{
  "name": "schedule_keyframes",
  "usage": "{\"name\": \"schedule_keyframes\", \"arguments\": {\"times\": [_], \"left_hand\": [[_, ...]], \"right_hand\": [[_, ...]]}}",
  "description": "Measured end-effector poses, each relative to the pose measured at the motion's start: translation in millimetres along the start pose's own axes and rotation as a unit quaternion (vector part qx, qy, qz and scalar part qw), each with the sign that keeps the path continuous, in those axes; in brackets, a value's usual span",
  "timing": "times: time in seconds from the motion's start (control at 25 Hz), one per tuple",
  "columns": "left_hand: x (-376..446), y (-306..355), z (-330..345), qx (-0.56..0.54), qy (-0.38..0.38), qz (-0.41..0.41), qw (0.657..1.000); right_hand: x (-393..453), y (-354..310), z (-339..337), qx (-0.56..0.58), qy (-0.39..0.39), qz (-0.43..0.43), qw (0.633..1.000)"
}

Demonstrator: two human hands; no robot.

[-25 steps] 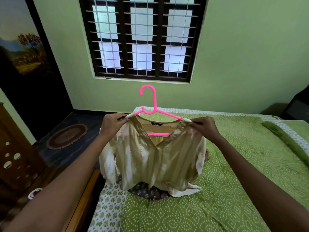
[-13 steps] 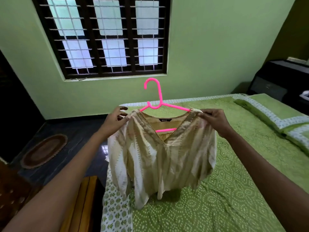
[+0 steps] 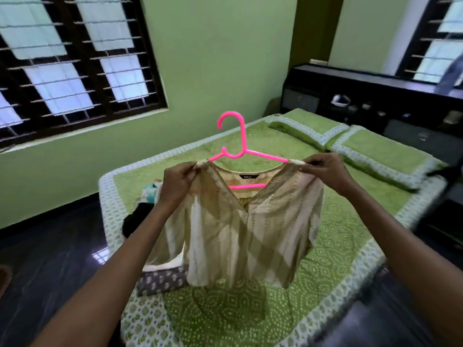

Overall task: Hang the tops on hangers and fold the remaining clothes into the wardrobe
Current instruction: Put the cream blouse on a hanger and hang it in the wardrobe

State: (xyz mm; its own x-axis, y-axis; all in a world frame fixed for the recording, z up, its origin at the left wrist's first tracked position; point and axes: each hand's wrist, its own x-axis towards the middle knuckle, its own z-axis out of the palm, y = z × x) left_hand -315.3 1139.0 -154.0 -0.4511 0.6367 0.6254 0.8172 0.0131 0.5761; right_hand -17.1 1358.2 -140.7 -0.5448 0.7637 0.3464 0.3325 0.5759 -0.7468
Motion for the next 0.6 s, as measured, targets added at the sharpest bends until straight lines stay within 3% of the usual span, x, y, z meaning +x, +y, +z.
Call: {"name": "schedule_keyframes", "arguments": {"times": [0.16,0.32,0.44,0.6], "left_hand": [[23,45,51,-0.022,-0.019,0.04,0.999],[42,98,123,-0.044,-0.028,0.062,0.997],[54,137,176,-0.083,-0.038,0.08,0.993],[61,187,241,-0.12,-0.052,0.13,0.983]], "right_hand": [[-25,25,-57,0.008,0.116,-0.01,0.993],[-46,55,-120,-0.067,0.227,-0.065,0.969],[-71,80,-175,-0.108,0.192,-0.125,0.967],[-82,114,-257,-0.078,0.165,-0.057,0.981]]}}
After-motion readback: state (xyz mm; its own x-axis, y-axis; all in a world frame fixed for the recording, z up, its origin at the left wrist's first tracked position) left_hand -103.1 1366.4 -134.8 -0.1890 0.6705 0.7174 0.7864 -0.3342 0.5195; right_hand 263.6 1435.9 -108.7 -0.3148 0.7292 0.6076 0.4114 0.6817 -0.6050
